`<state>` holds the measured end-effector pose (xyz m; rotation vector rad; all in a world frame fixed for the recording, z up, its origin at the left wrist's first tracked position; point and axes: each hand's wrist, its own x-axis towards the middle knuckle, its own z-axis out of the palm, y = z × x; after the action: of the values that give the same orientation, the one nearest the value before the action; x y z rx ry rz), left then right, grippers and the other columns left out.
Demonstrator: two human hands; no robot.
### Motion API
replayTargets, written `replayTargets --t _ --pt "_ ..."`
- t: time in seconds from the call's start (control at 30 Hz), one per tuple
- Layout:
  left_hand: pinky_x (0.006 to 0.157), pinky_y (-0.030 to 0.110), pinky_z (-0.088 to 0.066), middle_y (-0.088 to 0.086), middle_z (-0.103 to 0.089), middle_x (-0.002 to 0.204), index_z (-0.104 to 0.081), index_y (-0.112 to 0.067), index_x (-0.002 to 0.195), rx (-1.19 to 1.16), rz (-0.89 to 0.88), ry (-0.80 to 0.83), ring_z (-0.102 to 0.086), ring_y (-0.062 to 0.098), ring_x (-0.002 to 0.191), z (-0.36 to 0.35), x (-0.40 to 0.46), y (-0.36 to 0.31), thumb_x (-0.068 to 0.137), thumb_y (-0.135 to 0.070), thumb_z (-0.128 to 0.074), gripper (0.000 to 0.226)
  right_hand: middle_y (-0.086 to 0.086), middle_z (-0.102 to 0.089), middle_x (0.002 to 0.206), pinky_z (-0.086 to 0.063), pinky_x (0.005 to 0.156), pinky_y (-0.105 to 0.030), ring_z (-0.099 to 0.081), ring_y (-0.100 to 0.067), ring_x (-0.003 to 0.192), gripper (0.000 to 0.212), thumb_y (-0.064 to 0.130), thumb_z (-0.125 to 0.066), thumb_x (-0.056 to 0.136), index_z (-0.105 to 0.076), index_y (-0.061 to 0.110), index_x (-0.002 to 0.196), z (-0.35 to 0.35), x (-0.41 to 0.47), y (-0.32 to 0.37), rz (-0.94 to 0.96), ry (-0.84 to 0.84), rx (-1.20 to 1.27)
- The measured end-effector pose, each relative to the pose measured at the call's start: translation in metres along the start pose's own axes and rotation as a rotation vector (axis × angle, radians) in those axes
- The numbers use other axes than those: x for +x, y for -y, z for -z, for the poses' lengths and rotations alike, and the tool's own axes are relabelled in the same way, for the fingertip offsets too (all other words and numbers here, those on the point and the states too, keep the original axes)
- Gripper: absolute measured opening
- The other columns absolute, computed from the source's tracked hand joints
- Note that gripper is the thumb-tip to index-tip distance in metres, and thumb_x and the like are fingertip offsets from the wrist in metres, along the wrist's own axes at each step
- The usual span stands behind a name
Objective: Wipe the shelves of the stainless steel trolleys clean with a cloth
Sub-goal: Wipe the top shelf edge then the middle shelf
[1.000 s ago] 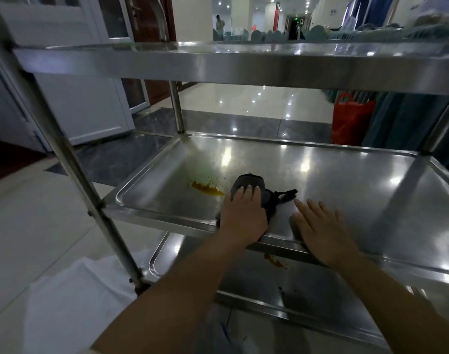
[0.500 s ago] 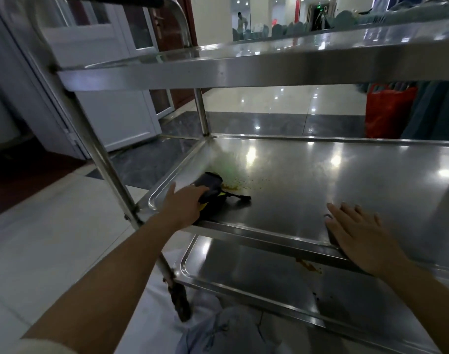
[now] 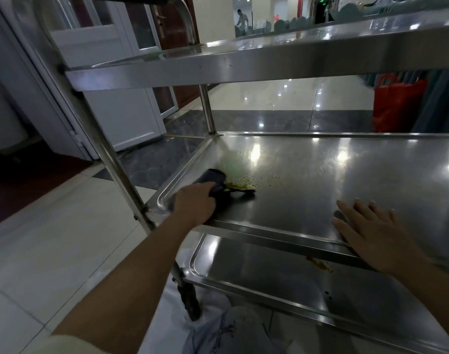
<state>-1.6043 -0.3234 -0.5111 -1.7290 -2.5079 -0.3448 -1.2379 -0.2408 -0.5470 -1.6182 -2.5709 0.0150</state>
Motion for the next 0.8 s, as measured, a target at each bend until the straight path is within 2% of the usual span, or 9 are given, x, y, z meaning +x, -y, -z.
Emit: replayTargets --t 0.1,0.2,0.27,0.37,0.57,0.7,0.8 --pt "0.096 0.036 -0.037 0.001 -0.067 0.119 -0.06 -0.03 0.121 -0.092 -0.213 -0.065 -0.058 0.024 0.113 -0.015 -0.017 -0.058 0.077 -0.036 -0.042 0.048 -0.005 -0.018 0.158 -0.013 0.115 -0.049 -0.015 -0.029 0.145 0.079 0.07 0.008 0.078 -0.005 0.039 0.149 0.002 -0.002 -0.001 0.009 0.008 -0.014" --pt "0.111 0.038 -0.019 -0.008 -0.05 0.142 -0.044 -0.033 0.138 -0.133 -0.289 -0.006 -0.04 0.016 0.134 -0.029 -0.024 -0.1 0.092 -0.05 -0.036 0.05 -0.004 -0.014 0.159 -0.009 0.116 -0.049 -0.011 -0.028 0.146 0.082 0.075 0.017 0.077 -0.003 0.04 0.149 0.004 -0.004 -0.002 0.006 0.019 0.001" --pt "0.114 0.039 -0.014 -0.01 -0.039 0.15 -0.032 -0.034 0.147 -0.086 -0.331 0.031 -0.03 0.015 0.14 -0.031 -0.021 -0.105 0.096 -0.054 -0.031 0.054 -0.003 -0.012 0.16 -0.008 0.116 -0.048 -0.009 -0.026 0.147 0.082 0.075 0.017 0.077 -0.002 0.04 0.149 0.006 -0.005 -0.003 0.0 0.033 0.013" --pt "0.114 0.038 -0.015 -0.01 -0.036 0.152 -0.031 -0.034 0.147 -0.057 -0.394 0.049 -0.028 0.013 0.141 -0.025 -0.02 -0.084 0.097 -0.057 -0.033 0.056 -0.002 -0.011 0.16 -0.007 0.117 -0.049 -0.008 -0.025 0.147 0.08 0.071 0.01 0.076 -0.002 0.04 0.149 0.007 -0.004 -0.004 0.003 0.049 0.048" --pt "0.11 0.038 -0.027 -0.01 -0.039 0.151 -0.037 -0.032 0.145 0.083 -0.175 0.03 -0.036 0.015 0.138 -0.005 -0.017 -0.006 0.091 -0.064 -0.041 0.063 -0.003 -0.016 0.159 -0.009 0.115 -0.051 -0.012 -0.027 0.146 0.087 0.076 0.021 0.074 -0.003 0.039 0.149 -0.002 -0.001 -0.007 0.029 -0.005 0.044" --pt "0.102 0.039 -0.032 -0.008 -0.048 0.144 -0.043 -0.034 0.141 0.08 -0.112 -0.022 -0.046 0.02 0.128 -0.004 -0.014 -0.014 0.092 -0.058 -0.044 0.054 -0.003 -0.019 0.158 -0.009 0.115 -0.052 -0.015 -0.027 0.145 0.086 0.077 0.018 0.076 -0.005 0.038 0.148 -0.003 -0.001 -0.007 0.029 -0.047 0.062" --pt "0.104 0.037 -0.031 -0.013 -0.045 0.146 -0.043 -0.037 0.141 0.015 -0.172 -0.017 -0.043 0.016 0.131 -0.009 -0.019 -0.039 0.093 -0.055 -0.045 0.051 -0.004 -0.019 0.158 -0.006 0.116 -0.051 -0.014 -0.027 0.146 0.081 0.076 0.014 0.079 -0.002 0.037 0.149 0.001 -0.003 -0.005 0.022 -0.057 0.11"
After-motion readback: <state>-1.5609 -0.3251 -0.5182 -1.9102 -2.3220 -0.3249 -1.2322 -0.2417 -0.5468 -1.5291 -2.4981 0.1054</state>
